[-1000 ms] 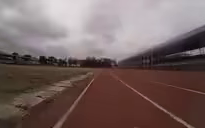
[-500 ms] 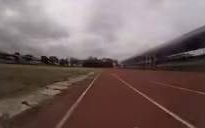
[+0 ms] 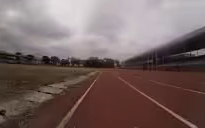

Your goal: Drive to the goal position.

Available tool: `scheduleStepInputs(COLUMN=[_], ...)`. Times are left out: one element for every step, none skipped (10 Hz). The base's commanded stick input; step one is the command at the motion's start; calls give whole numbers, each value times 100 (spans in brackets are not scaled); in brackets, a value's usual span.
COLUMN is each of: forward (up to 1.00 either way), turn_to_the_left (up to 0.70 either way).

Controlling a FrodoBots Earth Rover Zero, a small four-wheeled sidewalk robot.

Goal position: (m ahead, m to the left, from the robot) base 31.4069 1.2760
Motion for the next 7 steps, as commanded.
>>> scheduleStepInputs(forward=[100,100,100,100,100,100,100], turn_to_the_left=[0,0,0,0,-4,-11,-35])
